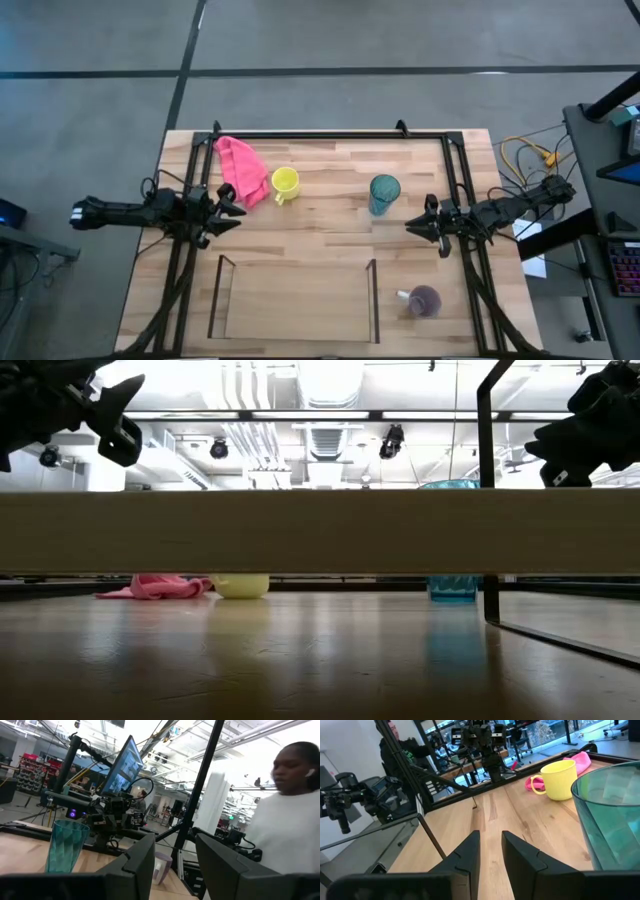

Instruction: Stack small to large cups/mugs on shelf

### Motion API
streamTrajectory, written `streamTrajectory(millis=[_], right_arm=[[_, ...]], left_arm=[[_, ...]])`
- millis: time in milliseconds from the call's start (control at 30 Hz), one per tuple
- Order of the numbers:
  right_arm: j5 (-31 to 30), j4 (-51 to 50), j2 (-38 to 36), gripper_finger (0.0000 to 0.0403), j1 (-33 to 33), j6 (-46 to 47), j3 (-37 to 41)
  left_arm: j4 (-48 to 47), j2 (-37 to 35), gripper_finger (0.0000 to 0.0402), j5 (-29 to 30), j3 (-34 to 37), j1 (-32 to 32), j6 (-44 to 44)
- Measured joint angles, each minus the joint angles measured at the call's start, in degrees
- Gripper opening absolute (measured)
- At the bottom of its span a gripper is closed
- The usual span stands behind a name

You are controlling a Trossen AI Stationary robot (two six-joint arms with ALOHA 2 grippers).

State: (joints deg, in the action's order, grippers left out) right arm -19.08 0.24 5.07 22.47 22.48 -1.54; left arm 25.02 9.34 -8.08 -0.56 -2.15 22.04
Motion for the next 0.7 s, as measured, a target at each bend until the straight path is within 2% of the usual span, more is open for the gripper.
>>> streamTrajectory(millis=[100,167,333,400,500,700], right_arm=[[-0.7,0.0,0.0,0.0075,0.0,0.0,0.0],[-3.6,0.4,0.0,0.0075,0.0,0.6,0.0],[-20.0,2.3,0.0,0.0075,0.0,3.3,0.0],[-23.9,2.2,-0.1,0.0075,0.0,3.5,0.0],[-24.1,2.2,-0.1,0.0075,0.0,4.3,0.0],[-23.0,2.2,-0.1,0.0075,0.0,11.9,0.0]], left_arm=[[0.0,0.0,0.0130,0.0,0.0,0.0,0.0],[0.0,0.0,0.0130,-0.2,0.0,0.0,0.0],[0.0,0.2,0.0130,-0.4,0.0,0.0,0.0],[0.0,0.3,0.0130,-0.4,0.0,0.0,0.0],[0.0,0.3,0.0130,-0.4,0.0,0.0,0.0],[0.0,0.3,0.0130,-0.4,0.0,0.0,0.0]])
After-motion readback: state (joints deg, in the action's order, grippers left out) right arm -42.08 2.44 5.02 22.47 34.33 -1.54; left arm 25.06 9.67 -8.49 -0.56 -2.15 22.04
